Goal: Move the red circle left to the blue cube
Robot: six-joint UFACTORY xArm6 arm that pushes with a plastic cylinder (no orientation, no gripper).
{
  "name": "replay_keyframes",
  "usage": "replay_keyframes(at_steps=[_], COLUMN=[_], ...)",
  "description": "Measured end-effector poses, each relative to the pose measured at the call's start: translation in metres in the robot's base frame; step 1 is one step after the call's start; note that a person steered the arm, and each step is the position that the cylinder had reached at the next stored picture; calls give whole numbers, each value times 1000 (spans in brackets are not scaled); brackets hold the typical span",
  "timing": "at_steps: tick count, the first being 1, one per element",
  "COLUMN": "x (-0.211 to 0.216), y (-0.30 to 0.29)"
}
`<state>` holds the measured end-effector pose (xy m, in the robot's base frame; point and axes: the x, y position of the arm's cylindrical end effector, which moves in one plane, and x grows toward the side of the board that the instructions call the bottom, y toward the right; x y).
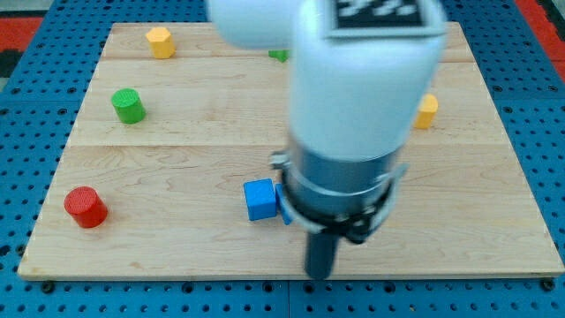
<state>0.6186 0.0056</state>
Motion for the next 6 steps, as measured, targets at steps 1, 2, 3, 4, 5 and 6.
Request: replay_keyframes(at_steps=[1, 2, 3, 4, 5, 6], x=[-16, -45, -65, -62, -67, -67], y=[-158, -295, -295, -188, -111, -110])
